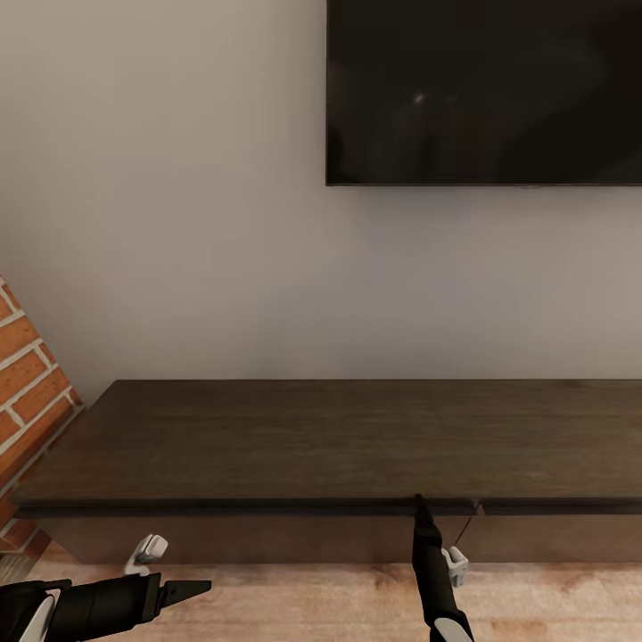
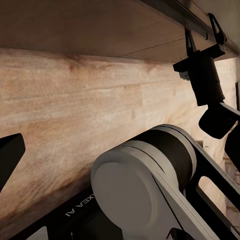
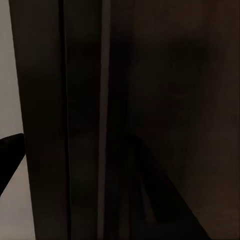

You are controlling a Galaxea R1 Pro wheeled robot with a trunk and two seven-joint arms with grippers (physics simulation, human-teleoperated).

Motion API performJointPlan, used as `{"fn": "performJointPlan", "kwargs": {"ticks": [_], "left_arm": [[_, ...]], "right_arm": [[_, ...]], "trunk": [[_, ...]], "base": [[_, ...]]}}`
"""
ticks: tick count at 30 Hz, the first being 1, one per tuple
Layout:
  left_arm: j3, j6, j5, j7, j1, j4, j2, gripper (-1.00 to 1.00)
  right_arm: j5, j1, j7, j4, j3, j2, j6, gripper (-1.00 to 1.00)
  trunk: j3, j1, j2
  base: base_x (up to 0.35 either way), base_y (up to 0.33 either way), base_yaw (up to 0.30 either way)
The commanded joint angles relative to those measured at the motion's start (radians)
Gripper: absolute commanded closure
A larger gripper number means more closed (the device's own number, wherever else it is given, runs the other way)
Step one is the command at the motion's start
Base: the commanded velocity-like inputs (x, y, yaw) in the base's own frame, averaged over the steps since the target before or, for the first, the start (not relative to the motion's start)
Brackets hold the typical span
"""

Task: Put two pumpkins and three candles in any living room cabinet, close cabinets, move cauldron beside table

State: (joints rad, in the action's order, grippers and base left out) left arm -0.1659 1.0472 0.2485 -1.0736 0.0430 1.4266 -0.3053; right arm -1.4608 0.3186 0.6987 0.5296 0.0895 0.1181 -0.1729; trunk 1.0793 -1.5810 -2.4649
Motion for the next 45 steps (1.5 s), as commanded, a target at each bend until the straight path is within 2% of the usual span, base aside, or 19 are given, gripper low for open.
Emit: {"fn": "performJointPlan", "kwargs": {"ticks": [1,34,45], "left_arm": [[0.0,0.0,0.0,0.0,0.0,0.0,0.0,-1.0],[0.002,0.0,-0.002,0.001,0.0,0.0,0.001,-1.0],[0.003,0.0,-0.002,0.001,0.0,0.0,0.002,-1.0]], "right_arm": [[0.0,0.0,0.007,0.003,0.0,0.0,-0.002,1.0],[0.0,0.0,0.007,0.003,0.0,0.0,-0.002,1.0],[-0.001,0.0,0.007,0.003,0.0,0.0,-0.002,1.0]], "trunk": [[0.0,0.0,0.0],[0.0,0.0,0.0],[0.0,0.0,0.0]], "base": [[0.0,0.0,0.0],[-0.016,0.0,0.0],[-0.263,0.0,0.0]]}}
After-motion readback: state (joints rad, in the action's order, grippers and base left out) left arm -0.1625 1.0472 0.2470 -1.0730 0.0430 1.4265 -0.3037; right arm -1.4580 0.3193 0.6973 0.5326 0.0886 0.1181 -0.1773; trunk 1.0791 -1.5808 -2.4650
